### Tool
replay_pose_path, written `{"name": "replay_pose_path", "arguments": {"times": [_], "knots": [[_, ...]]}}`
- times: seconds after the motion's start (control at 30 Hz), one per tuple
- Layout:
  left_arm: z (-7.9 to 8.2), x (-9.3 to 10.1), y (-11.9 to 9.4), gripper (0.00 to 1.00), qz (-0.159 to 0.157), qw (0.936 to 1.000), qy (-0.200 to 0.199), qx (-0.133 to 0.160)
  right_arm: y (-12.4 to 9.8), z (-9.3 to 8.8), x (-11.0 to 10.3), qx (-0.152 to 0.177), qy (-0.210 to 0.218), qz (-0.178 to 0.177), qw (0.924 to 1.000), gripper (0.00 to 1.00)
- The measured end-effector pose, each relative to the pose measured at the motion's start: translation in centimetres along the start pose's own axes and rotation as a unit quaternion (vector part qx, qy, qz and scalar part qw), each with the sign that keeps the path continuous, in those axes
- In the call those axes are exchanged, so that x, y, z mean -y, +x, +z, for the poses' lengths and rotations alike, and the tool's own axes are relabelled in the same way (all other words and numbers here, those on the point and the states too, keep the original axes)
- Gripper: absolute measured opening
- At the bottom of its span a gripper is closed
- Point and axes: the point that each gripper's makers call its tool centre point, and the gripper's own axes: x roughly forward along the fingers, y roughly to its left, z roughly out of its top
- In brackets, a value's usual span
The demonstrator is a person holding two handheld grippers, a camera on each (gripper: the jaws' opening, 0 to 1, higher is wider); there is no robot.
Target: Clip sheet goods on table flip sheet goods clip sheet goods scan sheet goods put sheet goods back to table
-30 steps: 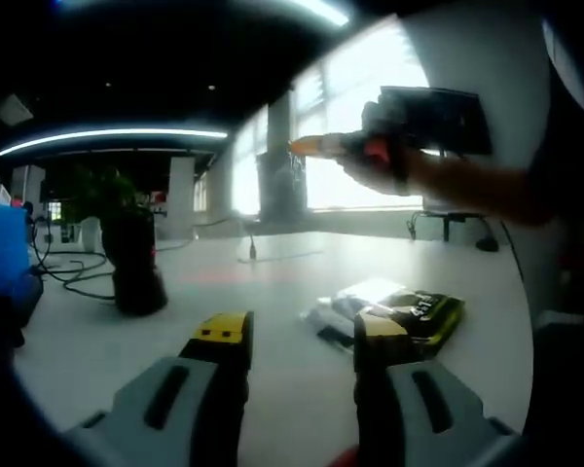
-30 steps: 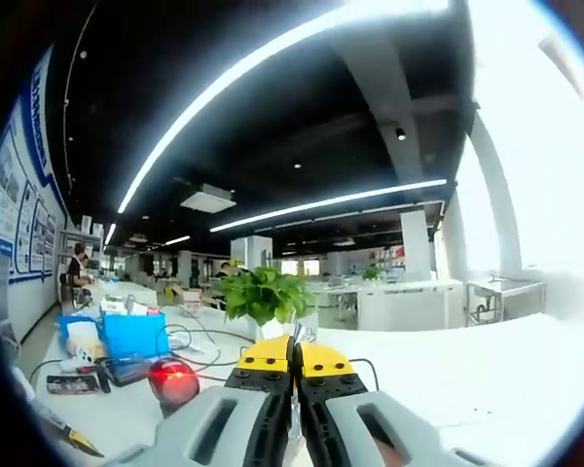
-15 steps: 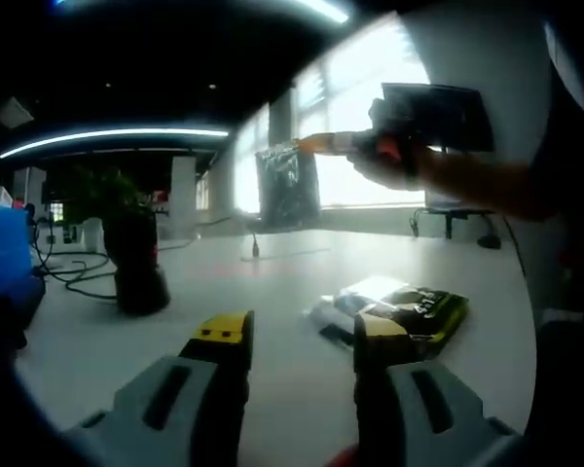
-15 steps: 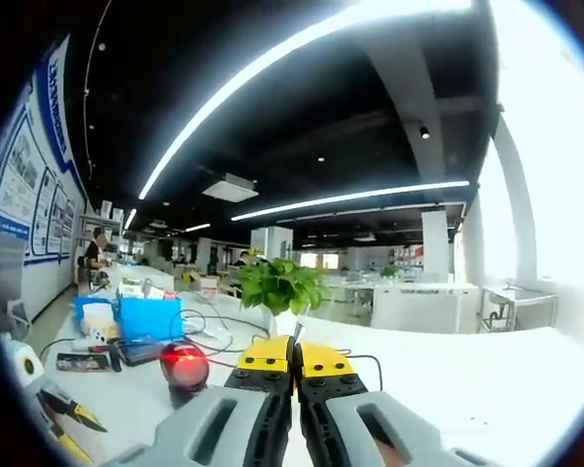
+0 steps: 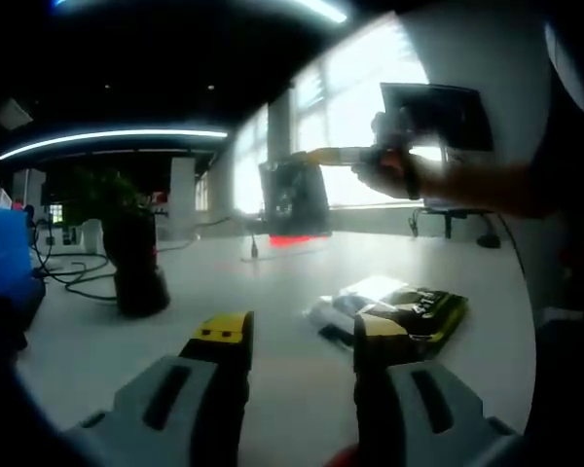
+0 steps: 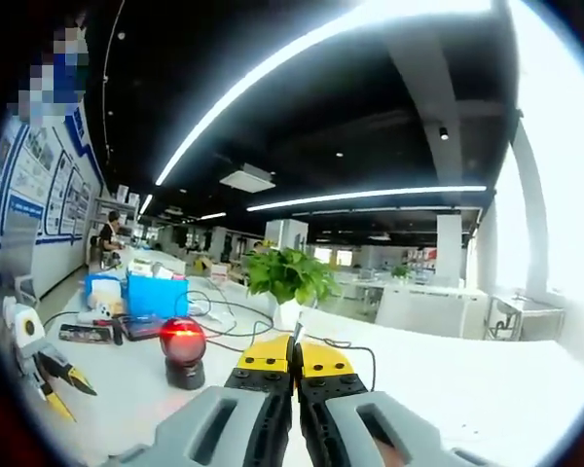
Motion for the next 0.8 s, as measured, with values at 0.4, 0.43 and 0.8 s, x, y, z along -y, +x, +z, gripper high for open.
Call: {"name": "replay_pose_path", "arguments": {"times": [0.4,0.43,0.8], "knots": [[-0.3,0.6,0.1,0.34,-0.004,0.9997,0.022,-0.009,-0.2,-1.9,-0.9,-0.004,-0.013,0.057,0.9983,0.00],[-0.3,0.5,0.1,0.34,-0.004,0.9997,0.023,-0.009,-0.1,-2.0,-1.0,-0.004,-0.015,0.061,0.9981,0.00],[-0.4,0.6,0.2,0.34,-0.003,0.9994,0.031,-0.013,0.3,-3.7,-2.1,-0.017,-0.006,0.089,0.9959,0.00]]}}
